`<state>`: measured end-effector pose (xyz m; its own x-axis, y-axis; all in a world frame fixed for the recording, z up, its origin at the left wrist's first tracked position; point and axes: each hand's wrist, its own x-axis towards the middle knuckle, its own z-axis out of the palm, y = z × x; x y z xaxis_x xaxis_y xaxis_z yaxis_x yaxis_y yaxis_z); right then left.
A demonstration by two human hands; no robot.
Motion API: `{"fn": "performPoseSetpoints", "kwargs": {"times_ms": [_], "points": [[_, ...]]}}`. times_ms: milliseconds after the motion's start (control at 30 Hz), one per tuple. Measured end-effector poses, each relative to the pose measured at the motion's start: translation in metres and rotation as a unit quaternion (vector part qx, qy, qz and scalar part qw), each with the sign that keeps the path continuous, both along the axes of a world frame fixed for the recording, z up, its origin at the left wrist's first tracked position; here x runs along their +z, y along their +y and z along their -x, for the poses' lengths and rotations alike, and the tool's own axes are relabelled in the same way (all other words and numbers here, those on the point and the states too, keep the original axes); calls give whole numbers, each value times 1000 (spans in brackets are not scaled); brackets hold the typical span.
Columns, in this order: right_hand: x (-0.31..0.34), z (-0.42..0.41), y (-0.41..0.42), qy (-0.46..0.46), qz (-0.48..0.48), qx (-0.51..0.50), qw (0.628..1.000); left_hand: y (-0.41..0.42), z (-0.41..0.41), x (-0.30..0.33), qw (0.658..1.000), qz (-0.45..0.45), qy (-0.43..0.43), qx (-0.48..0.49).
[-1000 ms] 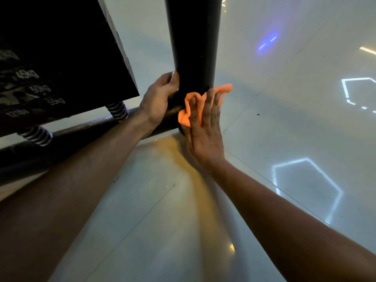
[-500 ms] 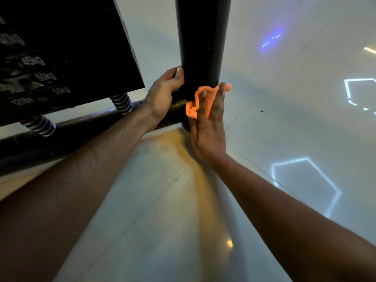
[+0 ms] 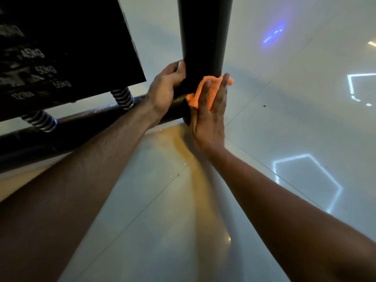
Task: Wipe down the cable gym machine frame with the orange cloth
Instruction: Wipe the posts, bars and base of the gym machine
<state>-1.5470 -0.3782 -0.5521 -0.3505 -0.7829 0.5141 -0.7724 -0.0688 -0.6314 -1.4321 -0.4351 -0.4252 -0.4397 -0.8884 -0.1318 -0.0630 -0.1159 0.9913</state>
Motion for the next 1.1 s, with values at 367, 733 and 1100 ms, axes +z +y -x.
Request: {"fn": "performPoseSetpoints", "kwargs": {"times_ms": [367, 733, 1100], "points": [[27, 13, 12, -25, 20, 69, 997, 6, 6, -14, 999, 53, 0, 9], [56, 30, 80, -7, -188, 88, 978, 41, -11, -4, 918, 203, -341, 12], [314, 42, 201, 18, -376, 120, 919, 159, -43, 212, 858, 204, -455, -126]]}}
